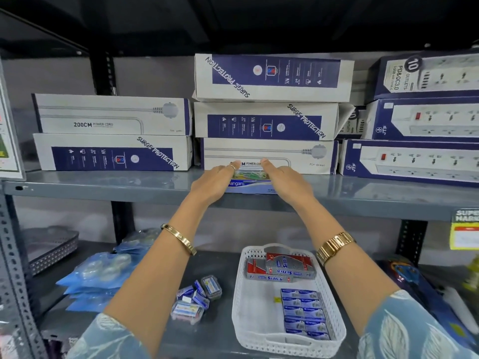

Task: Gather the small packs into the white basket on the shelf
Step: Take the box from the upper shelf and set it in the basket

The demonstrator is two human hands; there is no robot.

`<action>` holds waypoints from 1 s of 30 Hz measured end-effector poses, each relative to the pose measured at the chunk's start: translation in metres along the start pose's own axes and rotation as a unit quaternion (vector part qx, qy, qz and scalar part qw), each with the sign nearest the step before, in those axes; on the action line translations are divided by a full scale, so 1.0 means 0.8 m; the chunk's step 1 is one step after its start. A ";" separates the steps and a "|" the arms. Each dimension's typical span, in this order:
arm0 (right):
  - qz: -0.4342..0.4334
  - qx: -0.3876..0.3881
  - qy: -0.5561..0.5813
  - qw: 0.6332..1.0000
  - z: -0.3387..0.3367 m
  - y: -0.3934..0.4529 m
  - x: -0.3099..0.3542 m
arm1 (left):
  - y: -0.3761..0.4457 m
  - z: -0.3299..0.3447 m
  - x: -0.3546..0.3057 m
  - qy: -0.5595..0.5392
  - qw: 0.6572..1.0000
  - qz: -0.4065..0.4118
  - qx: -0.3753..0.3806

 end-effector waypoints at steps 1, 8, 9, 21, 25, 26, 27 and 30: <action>0.003 -0.002 0.010 1.000 -0.002 -0.004 -0.001 | -0.005 0.002 -0.003 -0.023 1.000 -0.002 -0.002; -0.006 -0.031 0.141 0.990 -0.007 -0.043 -0.010 | -0.056 0.010 -0.021 -0.165 0.986 -0.015 -0.019; -0.009 -0.042 0.156 0.987 -0.009 -0.051 -0.012 | -0.065 0.011 -0.025 -0.174 0.984 -0.016 -0.020; 0.000 -0.125 0.308 0.943 -0.020 -0.153 -0.039 | -0.147 0.018 -0.045 -0.318 0.948 -0.003 -0.022; 0.040 -0.122 0.357 0.925 -0.016 -0.177 -0.051 | -0.166 0.025 -0.041 -0.301 0.953 0.013 -0.011; 0.052 -0.113 0.364 0.923 -0.013 -0.180 -0.056 | -0.169 0.027 -0.038 -0.304 0.952 0.013 -0.011; 0.061 -0.106 0.367 0.922 -0.010 -0.182 -0.061 | -0.174 0.028 -0.036 -0.304 0.953 0.011 -0.008; 0.061 -0.109 0.357 0.926 0.000 -0.185 -0.074 | -0.180 0.038 -0.026 -0.297 0.955 0.008 0.011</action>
Point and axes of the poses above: each hand's wrist, its own y-axis towards the middle knuckle, its own z-axis out of the palm, x = y × z, the point moved 2 cm from there along y, towards the middle knuckle, and after that the axes turned 4 degrees about z, right-handed, at the moved point
